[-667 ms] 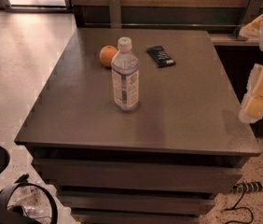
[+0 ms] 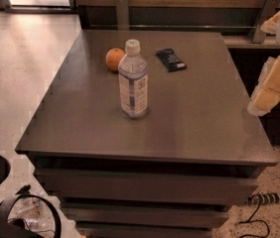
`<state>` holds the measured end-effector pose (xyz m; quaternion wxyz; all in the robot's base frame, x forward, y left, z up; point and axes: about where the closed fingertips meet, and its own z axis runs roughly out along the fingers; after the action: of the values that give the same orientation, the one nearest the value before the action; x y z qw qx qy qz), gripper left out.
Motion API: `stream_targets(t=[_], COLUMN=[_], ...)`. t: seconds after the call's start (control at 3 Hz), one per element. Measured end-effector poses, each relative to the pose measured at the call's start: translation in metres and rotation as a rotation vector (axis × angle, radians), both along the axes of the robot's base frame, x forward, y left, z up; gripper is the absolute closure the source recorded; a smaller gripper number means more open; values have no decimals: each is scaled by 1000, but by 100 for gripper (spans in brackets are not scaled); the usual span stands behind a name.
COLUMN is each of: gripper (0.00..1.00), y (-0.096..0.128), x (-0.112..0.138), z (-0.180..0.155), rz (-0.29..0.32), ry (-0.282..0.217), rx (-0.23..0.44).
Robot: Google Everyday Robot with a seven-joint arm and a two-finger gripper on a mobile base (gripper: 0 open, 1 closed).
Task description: Pick rxbar blueberry
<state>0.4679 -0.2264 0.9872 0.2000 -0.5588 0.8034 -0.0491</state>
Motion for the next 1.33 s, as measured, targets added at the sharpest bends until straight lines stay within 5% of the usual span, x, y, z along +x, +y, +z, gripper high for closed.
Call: stream_targets(t=[0.33,0.67,1.0,1.33], gripper=[0,0,0,0], y=[-14,-25,-28,-28], x=[35,66,88,123], z=[-12,-34,-60,-71], rz=[-170,-372,-492,-537], ry=[-42,-88,-120,-188], rx=[74,221,381,541])
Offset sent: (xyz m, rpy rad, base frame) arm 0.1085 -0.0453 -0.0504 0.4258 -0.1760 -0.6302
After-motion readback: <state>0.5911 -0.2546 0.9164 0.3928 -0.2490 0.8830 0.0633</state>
